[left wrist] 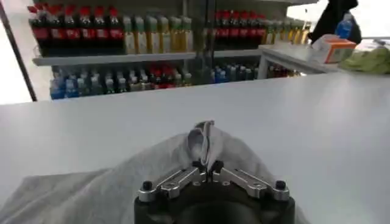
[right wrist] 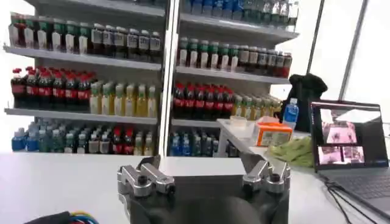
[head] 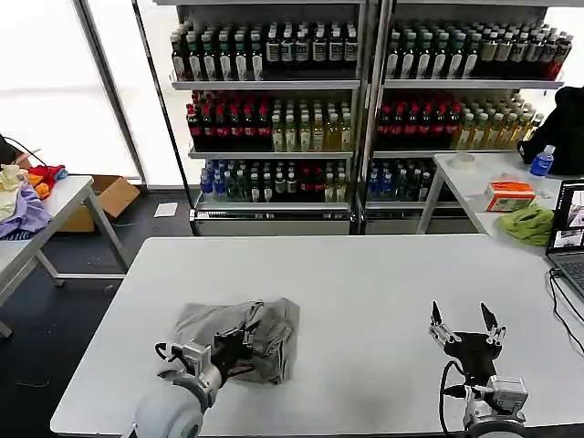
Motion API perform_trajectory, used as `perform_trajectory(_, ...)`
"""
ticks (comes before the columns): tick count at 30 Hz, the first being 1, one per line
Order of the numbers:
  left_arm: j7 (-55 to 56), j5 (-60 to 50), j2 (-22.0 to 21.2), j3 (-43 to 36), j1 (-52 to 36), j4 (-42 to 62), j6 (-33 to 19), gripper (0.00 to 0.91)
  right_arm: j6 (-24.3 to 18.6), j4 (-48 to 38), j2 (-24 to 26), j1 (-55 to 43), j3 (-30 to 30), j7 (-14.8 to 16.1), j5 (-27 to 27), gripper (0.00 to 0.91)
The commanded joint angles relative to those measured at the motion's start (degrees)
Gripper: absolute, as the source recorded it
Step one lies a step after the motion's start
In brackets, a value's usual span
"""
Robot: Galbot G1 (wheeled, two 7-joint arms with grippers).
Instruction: Fold and organize the clothes.
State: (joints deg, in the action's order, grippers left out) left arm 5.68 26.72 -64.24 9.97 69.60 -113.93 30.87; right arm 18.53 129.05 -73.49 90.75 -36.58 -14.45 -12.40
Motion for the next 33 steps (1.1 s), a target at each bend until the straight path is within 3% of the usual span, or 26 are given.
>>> perform_trajectory(1, 0.6, 0.9, -1.6, -5.3, -4.9, 2.1, 0.9, 0.0, 0.1, -1.1, -0.2, 0.2, -0.2, 0.0, 0.2, 0.907)
perform_trajectory(11, 0.9, 0.5, -4.6, -7.4, -8.7, 6.8, 0.7, 0.0, 0.0, -2.9, 0.2, -0.3, -0.8, 0.1, -0.2, 0.907)
perform_trajectory(12, 1.1, 0.0, -5.0, -7.7, -9.0, 7.1, 0.6, 0.06, -0.1, -3.2, 0.2, -0.5, -0.7, 0.1, -0.2, 0.907)
perform_trajectory(13, 1.5, -0.3, -5.4, -7.9, -9.3, 7.4, 0.5, 0.907, -0.1, -3.6, 0.2, -0.7, -0.6, 0.2, -0.2, 0.907)
perform_trajectory(19, 1.4, 3.1, -5.3, -9.5, -8.6, 5.3, -0.9, 0.907, 0.1, -5.0, 0.2, -2.5, 0.2, 0.1, -0.2, 0.907)
perform_trajectory(23, 1.4, 17.7, -4.3, -9.4, -7.1, -1.6, -0.9, 0.907, 0.3, -5.8, 0.0, -3.5, 0.9, -0.1, 0.3, 0.907)
perform_trajectory(26, 2.2, 28.4, -3.1, -7.0, -5.5, -7.5, -0.8, 0.907, 0.6, -6.2, 0.1, -4.4, 1.5, -0.1, 0.5, 0.907)
perform_trajectory(33, 6.3, 31.7, 3.0, 3.8, -2.9, -11.6, -1.7, 0.907, 1.1, -6.8, 1.8, -6.6, 2.3, 0.0, -0.4, 0.907)
